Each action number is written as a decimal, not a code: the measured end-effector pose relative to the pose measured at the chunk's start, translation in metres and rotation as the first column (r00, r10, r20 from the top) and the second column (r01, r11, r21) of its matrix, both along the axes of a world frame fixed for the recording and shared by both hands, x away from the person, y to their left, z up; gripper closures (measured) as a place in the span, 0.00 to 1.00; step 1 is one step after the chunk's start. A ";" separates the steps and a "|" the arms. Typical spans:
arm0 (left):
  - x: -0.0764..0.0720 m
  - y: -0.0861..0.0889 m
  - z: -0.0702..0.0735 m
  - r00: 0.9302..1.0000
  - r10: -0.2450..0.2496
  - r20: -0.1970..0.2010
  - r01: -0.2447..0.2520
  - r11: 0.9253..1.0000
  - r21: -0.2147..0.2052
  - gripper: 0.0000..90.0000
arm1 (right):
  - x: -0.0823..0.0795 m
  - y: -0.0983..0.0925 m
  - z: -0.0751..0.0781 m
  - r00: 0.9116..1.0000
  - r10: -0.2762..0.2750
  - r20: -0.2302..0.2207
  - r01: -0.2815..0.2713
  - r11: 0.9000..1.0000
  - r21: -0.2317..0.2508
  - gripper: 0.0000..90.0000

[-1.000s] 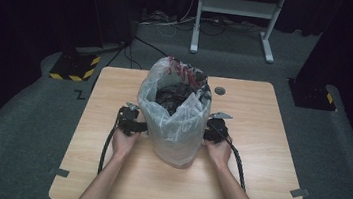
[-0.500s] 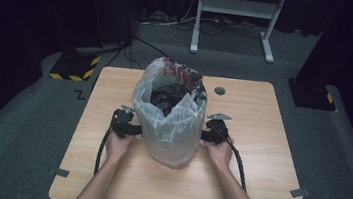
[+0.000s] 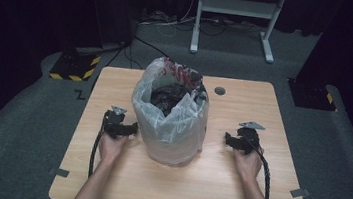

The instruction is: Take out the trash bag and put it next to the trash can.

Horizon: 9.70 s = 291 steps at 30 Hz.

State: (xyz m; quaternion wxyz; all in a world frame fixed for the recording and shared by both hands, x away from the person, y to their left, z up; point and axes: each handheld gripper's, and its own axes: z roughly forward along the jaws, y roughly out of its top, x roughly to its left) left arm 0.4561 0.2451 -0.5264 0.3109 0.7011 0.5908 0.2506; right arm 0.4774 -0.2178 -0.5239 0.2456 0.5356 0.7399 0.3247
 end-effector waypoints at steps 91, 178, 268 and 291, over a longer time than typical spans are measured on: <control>0.002 -0.036 0.200 0.952 -0.273 0.136 0.290 0.949 -0.121 0.26 | -0.005 -0.006 0.000 1.000 -0.003 0.003 0.003 1.000 0.000 0.30; 0.013 -0.072 0.199 0.908 -0.416 0.048 0.419 0.896 -0.150 0.99 | 0.045 0.112 0.206 0.936 0.353 0.019 -0.349 0.914 0.209 0.40; 0.018 -0.113 0.191 0.908 -0.418 0.004 0.418 0.907 -0.053 1.00 | 0.052 0.189 0.210 0.889 0.458 -0.016 -0.457 0.888 0.040 0.96; 0.014 -0.097 0.216 0.906 -0.411 0.097 0.420 0.903 -0.091 1.00 | 0.046 0.117 0.205 0.919 0.392 0.046 -0.394 0.907 0.146 0.57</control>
